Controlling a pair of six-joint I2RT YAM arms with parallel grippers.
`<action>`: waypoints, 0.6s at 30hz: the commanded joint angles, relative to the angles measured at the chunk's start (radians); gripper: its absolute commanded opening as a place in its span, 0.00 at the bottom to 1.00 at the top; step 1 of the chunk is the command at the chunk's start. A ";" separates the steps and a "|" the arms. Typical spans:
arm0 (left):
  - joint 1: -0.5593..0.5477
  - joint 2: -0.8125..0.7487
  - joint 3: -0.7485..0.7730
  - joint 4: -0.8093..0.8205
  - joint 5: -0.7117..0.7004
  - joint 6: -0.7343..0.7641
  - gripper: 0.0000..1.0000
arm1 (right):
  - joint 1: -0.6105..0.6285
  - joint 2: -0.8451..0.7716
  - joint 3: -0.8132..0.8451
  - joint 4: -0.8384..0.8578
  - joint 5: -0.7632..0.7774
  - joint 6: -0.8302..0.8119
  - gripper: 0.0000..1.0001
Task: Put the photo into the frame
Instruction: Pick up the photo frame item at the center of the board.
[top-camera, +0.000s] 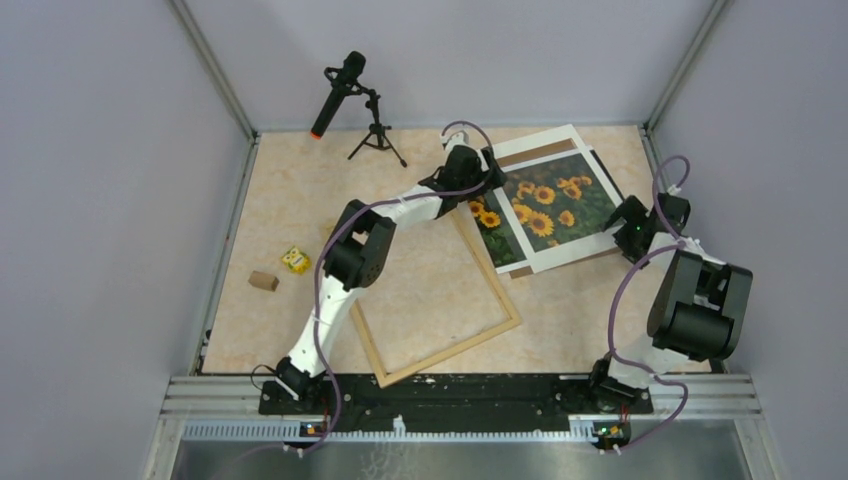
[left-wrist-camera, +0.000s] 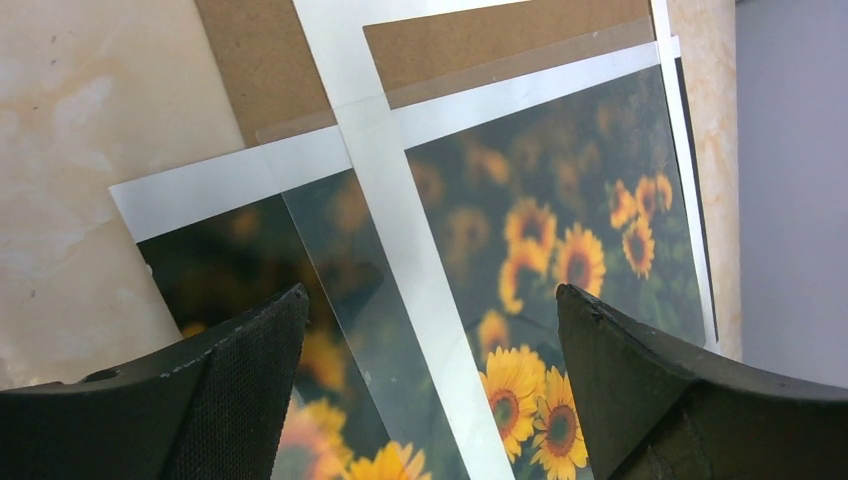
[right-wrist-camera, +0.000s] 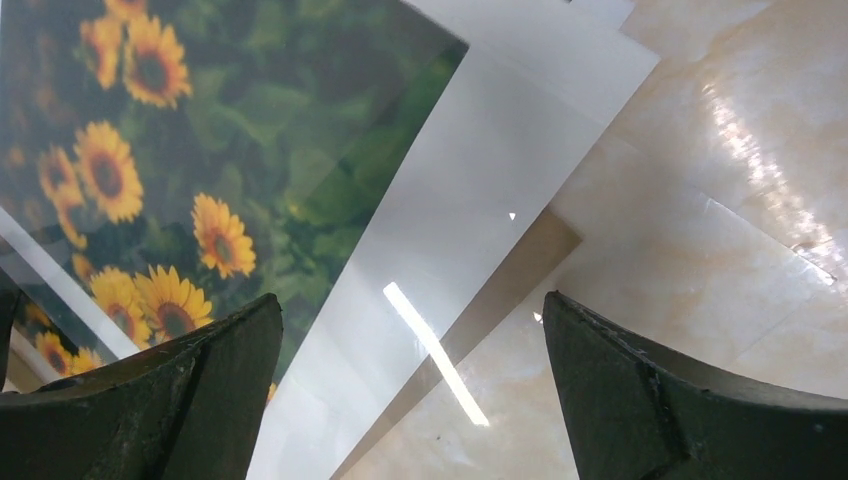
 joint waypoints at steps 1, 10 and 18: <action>0.011 -0.041 -0.069 -0.073 -0.022 -0.026 0.98 | 0.049 -0.012 0.061 -0.166 -0.061 -0.052 0.99; 0.043 -0.045 -0.153 -0.025 0.023 0.000 0.98 | 0.050 0.198 0.441 -0.291 0.044 -0.119 0.99; 0.056 -0.021 -0.140 -0.035 0.056 -0.009 0.98 | 0.014 0.313 0.575 -0.395 0.174 -0.107 0.99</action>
